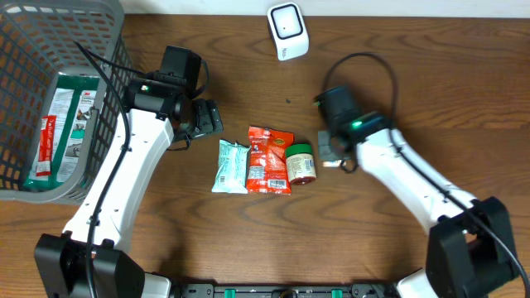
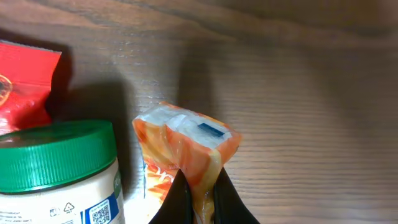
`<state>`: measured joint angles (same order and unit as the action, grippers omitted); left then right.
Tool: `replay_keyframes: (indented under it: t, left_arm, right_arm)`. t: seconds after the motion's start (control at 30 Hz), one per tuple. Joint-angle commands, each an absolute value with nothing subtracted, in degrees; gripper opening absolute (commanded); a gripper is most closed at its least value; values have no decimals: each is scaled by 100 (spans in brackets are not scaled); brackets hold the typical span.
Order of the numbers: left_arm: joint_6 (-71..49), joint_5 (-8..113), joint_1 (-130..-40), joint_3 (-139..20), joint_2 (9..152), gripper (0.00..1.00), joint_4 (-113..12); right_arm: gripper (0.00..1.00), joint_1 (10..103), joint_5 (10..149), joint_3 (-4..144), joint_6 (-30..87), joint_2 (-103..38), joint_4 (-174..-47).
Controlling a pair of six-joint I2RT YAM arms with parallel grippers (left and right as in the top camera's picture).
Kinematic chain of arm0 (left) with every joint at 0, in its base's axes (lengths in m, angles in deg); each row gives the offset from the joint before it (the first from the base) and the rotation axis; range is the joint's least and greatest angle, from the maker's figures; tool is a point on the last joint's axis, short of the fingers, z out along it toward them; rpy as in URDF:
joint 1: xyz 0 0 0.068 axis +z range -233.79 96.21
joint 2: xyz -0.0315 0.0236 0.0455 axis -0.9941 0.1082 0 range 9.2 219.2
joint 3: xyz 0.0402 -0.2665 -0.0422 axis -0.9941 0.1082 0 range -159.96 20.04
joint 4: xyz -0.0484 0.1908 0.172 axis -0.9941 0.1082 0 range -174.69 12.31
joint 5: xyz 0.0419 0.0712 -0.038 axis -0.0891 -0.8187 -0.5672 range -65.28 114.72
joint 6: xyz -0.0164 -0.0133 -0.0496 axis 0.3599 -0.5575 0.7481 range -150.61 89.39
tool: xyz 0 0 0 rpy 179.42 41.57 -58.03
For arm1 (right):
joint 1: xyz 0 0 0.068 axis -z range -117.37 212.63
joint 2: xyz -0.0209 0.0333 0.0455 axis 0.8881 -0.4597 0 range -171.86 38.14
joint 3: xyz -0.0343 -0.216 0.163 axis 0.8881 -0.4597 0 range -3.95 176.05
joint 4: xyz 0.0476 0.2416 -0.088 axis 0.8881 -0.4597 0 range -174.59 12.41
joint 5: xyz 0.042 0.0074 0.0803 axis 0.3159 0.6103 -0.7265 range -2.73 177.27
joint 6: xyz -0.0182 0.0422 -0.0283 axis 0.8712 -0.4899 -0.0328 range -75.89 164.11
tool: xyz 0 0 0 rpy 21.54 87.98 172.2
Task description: Scan the item barcode
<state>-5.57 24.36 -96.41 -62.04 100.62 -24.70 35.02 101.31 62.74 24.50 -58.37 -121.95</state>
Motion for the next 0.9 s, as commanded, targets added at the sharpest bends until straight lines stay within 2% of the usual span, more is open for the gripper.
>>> replay_keyframes:
  t: [0.0, 0.13, 0.53, 0.67, 0.87]
  left_arm:
    - [-653, 2401, -9623, -6154, 10073, 91, -2453]
    - [-653, 2401, -9623, -6154, 10073, 91, -2451]
    - [-653, 2401, -9623, -6154, 10073, 92, -2453]
    - [-653, 2401, -9623, -6154, 10073, 91, -2451]
    - [-653, 2401, -9623, -6154, 10073, 92, -2451]
  right_arm:
    - [1, 3028, 11829, 6312, 2161, -5964, -12243]
    - [1, 2697, 12505, 6312, 2030, -6217, -12210]
    - [6, 2621, 12627, 6314, 2008, -6974, -11906]
    - [19, 2621, 12378, 6314, 2013, -6943, -11826]
    - [30, 2621, 12293, 6329, 2015, -6932, -11826]
